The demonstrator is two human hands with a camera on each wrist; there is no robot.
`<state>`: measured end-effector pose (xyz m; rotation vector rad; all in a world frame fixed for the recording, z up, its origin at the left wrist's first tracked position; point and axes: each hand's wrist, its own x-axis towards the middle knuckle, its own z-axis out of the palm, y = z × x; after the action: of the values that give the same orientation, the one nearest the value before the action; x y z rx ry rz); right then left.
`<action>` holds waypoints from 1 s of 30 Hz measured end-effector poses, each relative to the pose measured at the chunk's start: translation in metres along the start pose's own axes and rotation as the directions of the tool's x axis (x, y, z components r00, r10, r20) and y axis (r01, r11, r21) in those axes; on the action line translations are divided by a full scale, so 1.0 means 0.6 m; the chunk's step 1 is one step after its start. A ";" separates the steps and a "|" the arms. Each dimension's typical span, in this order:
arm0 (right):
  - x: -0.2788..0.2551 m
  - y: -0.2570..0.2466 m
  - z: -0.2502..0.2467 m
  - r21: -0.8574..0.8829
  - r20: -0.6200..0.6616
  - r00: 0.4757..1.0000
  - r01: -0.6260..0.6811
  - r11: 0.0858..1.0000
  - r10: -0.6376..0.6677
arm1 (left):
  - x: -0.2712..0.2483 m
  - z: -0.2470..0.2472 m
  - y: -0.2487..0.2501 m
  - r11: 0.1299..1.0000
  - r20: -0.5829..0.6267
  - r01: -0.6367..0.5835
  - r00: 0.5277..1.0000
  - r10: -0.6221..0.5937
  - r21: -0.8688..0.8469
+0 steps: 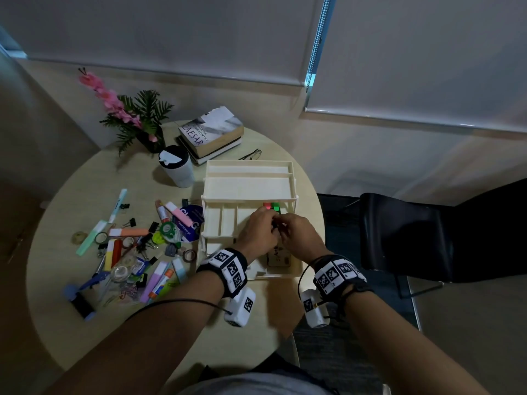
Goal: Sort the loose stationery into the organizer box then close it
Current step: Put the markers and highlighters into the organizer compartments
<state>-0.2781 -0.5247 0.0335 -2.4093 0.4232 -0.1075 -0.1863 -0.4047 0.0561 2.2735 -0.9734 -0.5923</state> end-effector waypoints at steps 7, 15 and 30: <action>0.001 -0.012 0.002 -0.047 -0.047 0.999 -0.027 0.999 0.025 | -0.016 -0.026 -0.025 0.996 -0.009 -0.056 0.998 0.056 -0.064; 0.024 -0.072 -0.027 -0.210 -0.082 0.996 -0.052 0.976 0.035 | -0.038 -0.093 -0.062 0.978 0.012 -0.158 0.987 0.161 -0.138; 0.134 -0.323 -0.060 -0.009 -0.302 0.936 0.185 0.983 -0.179 | -0.104 -0.318 -0.249 0.991 -0.151 0.049 0.986 -0.068 -0.123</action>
<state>-0.1562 -0.4343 0.1826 -2.4141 0.3316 -0.5660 -0.0385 -0.2091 0.1057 2.2114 -0.7781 -0.4767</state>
